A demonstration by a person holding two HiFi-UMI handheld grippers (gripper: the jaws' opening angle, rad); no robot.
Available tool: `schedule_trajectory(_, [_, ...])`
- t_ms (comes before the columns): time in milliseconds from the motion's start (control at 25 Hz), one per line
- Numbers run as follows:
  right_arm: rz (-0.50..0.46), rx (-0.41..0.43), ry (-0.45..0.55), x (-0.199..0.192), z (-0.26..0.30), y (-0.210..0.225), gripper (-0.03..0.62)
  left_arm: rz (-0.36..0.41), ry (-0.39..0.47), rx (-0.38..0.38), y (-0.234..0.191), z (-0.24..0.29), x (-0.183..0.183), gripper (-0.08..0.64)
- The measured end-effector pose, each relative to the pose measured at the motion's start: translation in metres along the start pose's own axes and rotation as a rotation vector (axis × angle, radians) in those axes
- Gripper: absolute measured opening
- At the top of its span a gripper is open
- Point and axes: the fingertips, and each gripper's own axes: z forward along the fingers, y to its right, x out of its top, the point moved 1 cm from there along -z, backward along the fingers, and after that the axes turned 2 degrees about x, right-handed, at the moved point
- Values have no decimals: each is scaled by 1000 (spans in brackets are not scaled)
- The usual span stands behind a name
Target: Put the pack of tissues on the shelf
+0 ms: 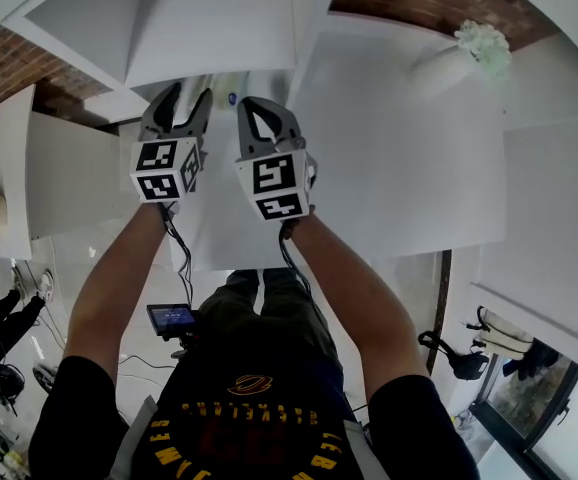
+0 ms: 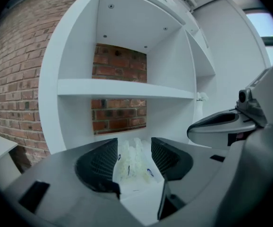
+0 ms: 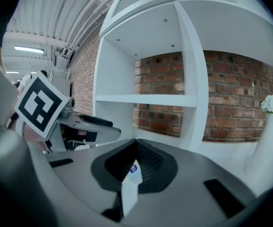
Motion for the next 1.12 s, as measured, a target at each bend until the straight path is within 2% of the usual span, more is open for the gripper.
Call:
schedule_trajectory(320, [-21,12,29,24,-8,-11,-2,-48,52,-9,5,-33,27,213])
schedule_trajectory(560, [-35,46,36,38,-22,-24,-2,-177,110,-2,4,-70,47,212])
schedule_trajectory(680, [-44,53,53,48,-29,-25,-2,-202,141,-18,7,-88,61,212])
schedule_trajectory(840, [-36,48,74,61,-45,-23,-2,-159,194,-45,18,-112,86,212])
schedule_trajectory(1040, [-32,47,140,90,-63,-21,-2,-50,283,-58,26,-135,121,212])
schedule_trajectory(1120, [-34,51,165,103,-72,-23,-2,-39,299,-68,30,-145,130,212])
